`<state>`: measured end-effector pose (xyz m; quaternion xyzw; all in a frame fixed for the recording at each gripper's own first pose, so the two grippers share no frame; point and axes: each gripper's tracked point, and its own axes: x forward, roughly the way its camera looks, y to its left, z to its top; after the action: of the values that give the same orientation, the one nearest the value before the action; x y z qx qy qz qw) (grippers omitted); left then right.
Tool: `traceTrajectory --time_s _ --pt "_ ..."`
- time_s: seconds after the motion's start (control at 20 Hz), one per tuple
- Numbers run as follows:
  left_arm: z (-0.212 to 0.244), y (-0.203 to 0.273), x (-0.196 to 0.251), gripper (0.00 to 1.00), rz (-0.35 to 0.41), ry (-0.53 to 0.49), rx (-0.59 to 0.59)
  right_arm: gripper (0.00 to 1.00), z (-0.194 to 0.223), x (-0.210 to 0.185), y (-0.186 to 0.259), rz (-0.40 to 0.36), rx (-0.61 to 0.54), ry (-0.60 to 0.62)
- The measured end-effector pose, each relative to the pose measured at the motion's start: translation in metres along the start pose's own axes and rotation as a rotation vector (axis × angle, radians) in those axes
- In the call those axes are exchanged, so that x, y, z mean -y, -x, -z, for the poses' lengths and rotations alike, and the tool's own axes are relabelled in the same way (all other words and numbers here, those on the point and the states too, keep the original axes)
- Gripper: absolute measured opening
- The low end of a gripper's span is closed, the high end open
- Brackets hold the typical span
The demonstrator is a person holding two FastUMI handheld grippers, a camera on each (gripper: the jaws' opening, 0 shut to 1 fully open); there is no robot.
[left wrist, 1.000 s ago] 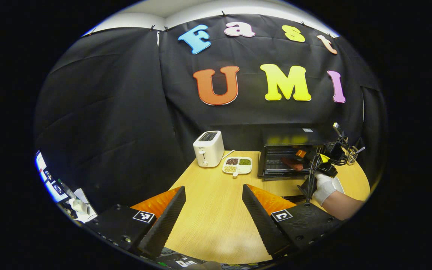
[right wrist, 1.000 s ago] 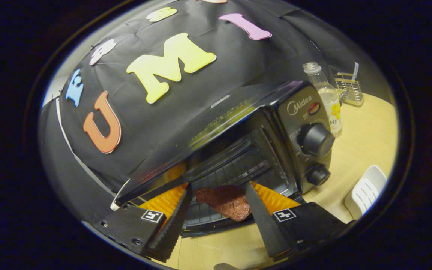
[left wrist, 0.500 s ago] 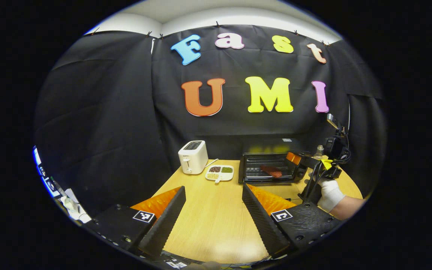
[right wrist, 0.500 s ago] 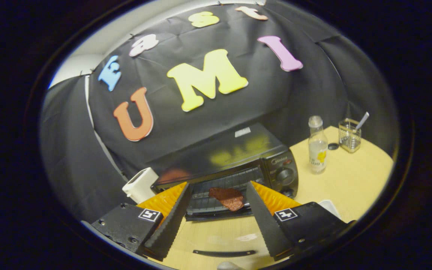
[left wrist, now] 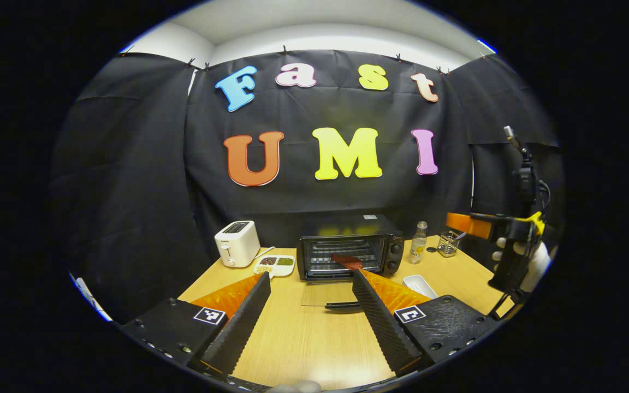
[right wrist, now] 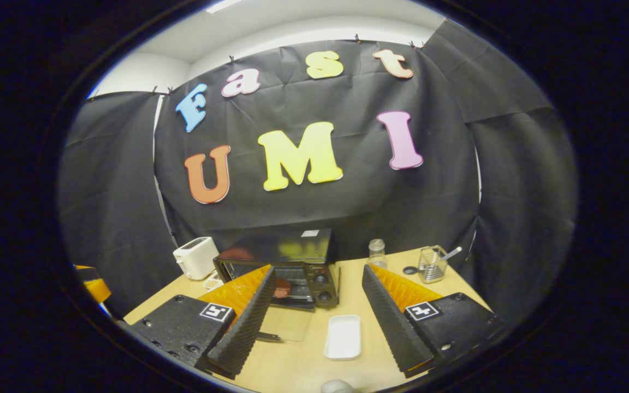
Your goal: Open the electric oven with the left hand, put the food in, and close the electric oven.
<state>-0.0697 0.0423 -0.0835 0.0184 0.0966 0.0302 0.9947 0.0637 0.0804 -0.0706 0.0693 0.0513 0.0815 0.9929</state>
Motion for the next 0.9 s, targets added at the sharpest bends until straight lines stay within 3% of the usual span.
traceTrajectory --time_s 0.15,0.2,0.25,0.55,0.75,0.85,0.9 --pt "0.023 -0.026 0.033 0.97 0.008 0.025 -0.046 1.0 -0.008 0.049 0.032 0.032 -0.007 0.041" --pt "0.032 -0.035 0.045 0.97 0.003 0.032 -0.062 0.96 -0.009 0.063 0.04 0.029 -0.013 0.044" --pt "0.043 -0.043 0.053 0.97 -0.01 0.026 -0.081 1.0 -0.01 0.076 0.044 0.029 -0.015 0.044" --pt "0.113 -0.095 0.093 0.97 -0.042 0.082 -0.236 1.0 -0.003 0.143 0.052 0.018 -0.087 0.073" --pt "0.154 -0.129 0.098 0.97 -0.007 0.055 -0.324 1.0 -0.003 0.157 0.056 0.074 -0.11 0.061" --pt "0.176 -0.147 0.098 0.97 0.019 0.023 -0.361 0.95 0.0 0.157 0.063 0.126 -0.125 0.059" --pt "0.188 -0.156 0.098 0.97 0.038 0.013 -0.373 1.0 -0.001 0.155 0.067 0.147 -0.121 0.07"
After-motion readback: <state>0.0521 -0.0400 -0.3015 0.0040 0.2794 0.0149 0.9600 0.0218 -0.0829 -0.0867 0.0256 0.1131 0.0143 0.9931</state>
